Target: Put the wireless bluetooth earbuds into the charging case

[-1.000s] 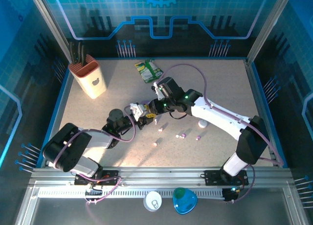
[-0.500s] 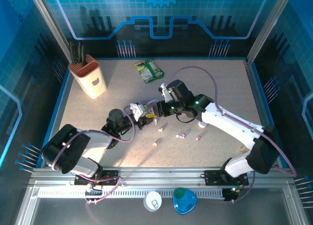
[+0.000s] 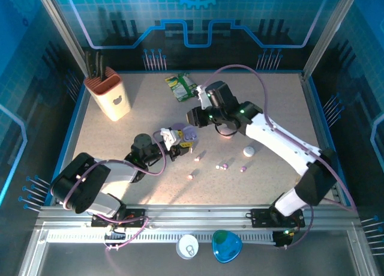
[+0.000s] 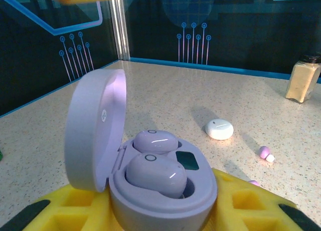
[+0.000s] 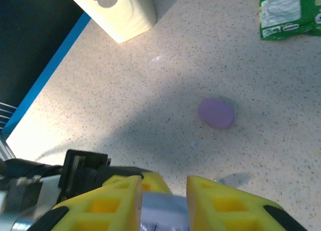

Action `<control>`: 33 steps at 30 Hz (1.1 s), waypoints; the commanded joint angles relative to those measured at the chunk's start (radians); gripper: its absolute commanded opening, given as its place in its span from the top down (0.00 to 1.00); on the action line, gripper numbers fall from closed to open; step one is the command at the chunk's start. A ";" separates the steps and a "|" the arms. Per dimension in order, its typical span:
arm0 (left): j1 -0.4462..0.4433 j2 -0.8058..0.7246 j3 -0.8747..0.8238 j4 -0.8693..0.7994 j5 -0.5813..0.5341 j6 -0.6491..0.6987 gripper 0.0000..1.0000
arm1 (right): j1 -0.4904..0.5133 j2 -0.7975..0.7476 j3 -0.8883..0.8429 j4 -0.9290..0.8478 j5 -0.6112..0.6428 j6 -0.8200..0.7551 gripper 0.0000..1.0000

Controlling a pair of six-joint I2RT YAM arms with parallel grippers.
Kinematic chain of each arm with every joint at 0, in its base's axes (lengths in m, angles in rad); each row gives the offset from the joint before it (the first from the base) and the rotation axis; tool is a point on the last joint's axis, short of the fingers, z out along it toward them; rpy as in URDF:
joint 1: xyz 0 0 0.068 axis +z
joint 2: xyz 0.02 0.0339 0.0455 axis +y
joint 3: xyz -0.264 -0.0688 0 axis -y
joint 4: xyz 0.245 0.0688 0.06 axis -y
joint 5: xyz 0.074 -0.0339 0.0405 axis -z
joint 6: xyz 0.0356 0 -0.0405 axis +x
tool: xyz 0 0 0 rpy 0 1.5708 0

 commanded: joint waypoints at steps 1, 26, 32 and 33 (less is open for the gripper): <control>-0.005 -0.035 0.019 0.005 0.007 0.002 0.78 | -0.010 0.078 0.075 -0.076 -0.043 -0.054 0.70; -0.001 -0.097 0.030 0.088 -0.036 -0.180 0.77 | -0.129 -0.174 -0.297 0.252 -0.386 0.220 0.35; -0.001 -0.094 0.042 0.160 -0.015 -0.226 0.77 | -0.150 -0.224 -0.438 0.491 -0.510 0.426 0.36; -0.001 -0.093 0.047 0.167 -0.011 -0.232 0.78 | -0.150 -0.222 -0.459 0.539 -0.528 0.460 0.37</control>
